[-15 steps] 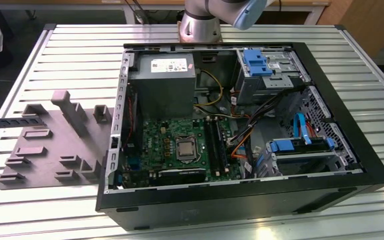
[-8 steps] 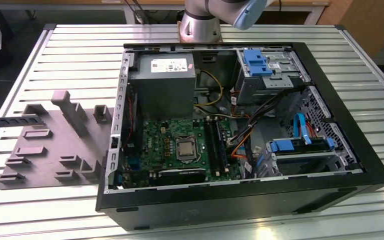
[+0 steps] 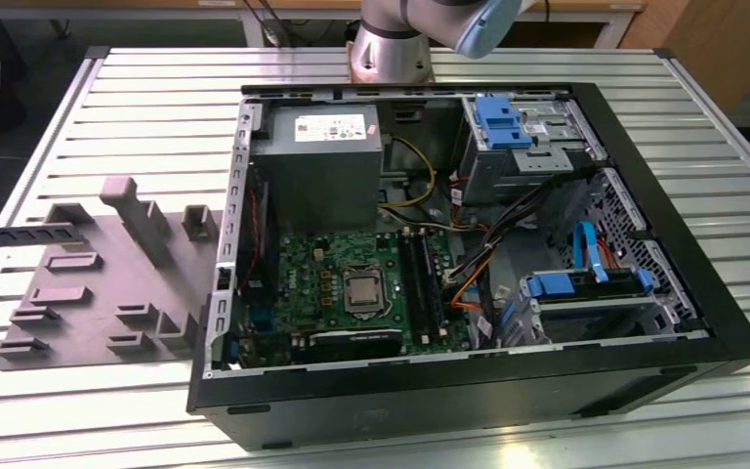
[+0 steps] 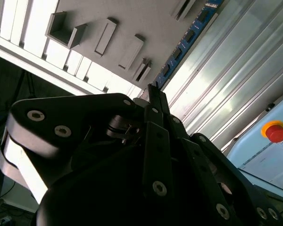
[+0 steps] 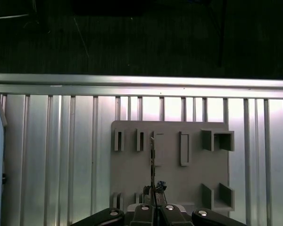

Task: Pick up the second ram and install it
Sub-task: 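Pick up the second ram and move it above second insertion slot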

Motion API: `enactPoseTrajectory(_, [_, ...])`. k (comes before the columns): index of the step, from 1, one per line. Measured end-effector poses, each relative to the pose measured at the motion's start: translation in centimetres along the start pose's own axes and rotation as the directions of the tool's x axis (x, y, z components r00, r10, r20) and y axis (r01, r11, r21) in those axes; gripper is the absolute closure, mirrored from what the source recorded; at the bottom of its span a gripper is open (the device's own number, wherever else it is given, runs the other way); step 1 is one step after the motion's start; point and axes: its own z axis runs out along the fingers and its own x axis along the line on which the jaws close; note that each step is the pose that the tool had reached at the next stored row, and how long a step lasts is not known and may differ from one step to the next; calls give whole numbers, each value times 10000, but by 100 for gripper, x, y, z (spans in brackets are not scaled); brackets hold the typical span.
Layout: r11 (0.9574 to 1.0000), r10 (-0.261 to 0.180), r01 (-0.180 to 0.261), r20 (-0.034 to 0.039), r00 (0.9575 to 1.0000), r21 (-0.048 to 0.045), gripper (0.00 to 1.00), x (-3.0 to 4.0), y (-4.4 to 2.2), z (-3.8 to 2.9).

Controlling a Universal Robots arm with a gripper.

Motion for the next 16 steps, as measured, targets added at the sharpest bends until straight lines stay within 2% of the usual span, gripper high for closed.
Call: enactPoseTrajectory(16, [10000,-1,1,20,10000,0,89,-4,3,-70])
